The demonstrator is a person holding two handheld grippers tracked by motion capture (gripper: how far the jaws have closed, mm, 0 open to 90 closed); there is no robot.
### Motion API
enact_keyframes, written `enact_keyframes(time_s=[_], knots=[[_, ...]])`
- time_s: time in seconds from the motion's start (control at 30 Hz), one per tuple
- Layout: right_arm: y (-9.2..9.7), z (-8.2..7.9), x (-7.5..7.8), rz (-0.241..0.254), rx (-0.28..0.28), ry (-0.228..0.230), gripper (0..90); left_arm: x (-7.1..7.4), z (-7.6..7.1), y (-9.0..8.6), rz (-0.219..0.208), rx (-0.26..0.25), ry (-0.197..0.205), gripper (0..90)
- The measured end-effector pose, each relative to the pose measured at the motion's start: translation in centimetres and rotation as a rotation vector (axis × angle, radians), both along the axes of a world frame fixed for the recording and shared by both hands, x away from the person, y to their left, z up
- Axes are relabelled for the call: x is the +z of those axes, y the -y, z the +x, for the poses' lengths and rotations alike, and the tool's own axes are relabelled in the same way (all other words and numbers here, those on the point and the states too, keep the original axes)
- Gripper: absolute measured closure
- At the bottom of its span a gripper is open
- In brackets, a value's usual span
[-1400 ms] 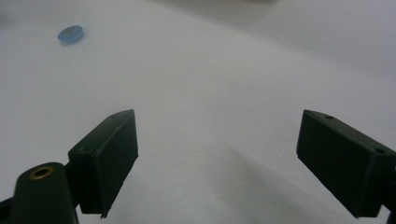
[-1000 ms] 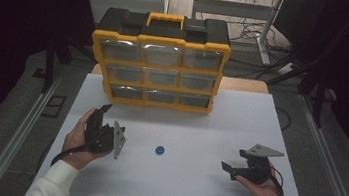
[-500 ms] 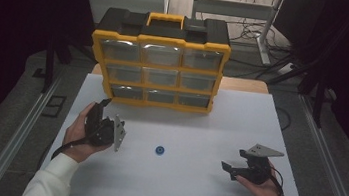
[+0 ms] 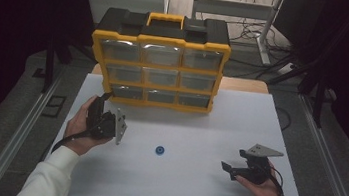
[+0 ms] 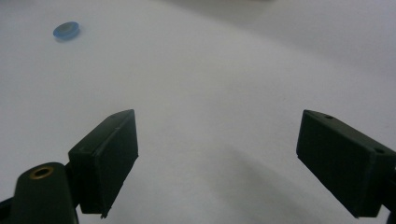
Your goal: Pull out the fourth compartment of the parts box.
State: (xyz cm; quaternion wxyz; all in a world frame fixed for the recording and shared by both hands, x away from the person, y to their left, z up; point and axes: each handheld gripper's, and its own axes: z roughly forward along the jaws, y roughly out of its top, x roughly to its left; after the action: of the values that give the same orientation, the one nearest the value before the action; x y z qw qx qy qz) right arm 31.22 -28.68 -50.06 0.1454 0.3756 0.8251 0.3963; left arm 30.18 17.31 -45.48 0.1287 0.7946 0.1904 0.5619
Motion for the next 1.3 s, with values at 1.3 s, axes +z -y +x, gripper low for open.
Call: enact_keyframes(time_s=[1.3], knots=[[0.0,0.1,-0.1,-0.003,0.003,0.001,13.1,1.5,3.3,-0.2,0.059,0.014,0.033,11.5]])
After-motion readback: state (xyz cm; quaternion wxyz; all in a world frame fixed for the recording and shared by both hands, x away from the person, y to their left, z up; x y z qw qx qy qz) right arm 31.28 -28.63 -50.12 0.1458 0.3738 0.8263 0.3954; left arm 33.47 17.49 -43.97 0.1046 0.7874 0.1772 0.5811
